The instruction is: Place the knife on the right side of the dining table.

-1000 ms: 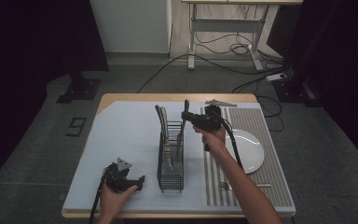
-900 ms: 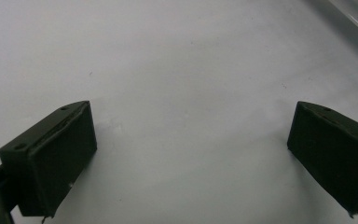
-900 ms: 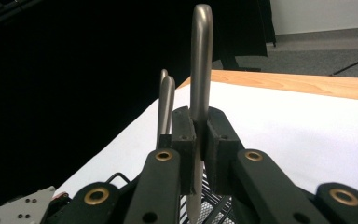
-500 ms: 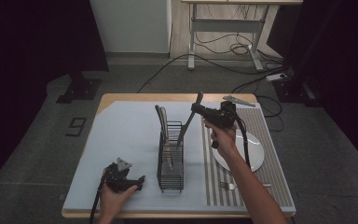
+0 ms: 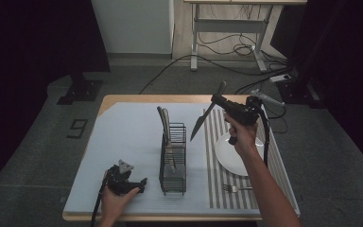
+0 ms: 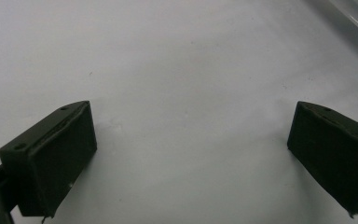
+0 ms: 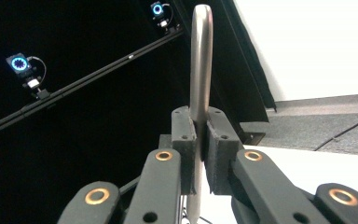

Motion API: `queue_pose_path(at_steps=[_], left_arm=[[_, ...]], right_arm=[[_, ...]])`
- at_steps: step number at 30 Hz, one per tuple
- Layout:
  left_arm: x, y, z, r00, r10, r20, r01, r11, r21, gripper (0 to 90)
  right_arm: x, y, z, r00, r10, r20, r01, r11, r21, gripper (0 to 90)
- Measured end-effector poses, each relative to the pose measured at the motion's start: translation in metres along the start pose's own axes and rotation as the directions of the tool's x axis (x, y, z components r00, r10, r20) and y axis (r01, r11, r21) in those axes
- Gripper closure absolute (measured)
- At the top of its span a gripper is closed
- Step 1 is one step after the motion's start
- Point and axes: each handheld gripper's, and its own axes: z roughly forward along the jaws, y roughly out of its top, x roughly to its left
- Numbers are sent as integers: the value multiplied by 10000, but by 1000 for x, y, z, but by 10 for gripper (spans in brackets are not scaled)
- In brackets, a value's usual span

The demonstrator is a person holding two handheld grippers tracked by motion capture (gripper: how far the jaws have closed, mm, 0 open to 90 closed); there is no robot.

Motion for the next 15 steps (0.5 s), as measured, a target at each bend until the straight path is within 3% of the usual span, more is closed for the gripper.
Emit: queue_pose_path(at_steps=[7, 15], left_arm=[[0, 0, 0, 10000, 16, 3, -16, 10000, 13, 6], [0, 0, 0, 10000, 17, 0, -17, 10000, 14, 6]], right_arm=[[-12, 0, -8, 9991, 6, 414, -9, 10000, 73, 842], [-39, -16, -3, 9941, 239, 1056, -286, 9987, 428, 842]])
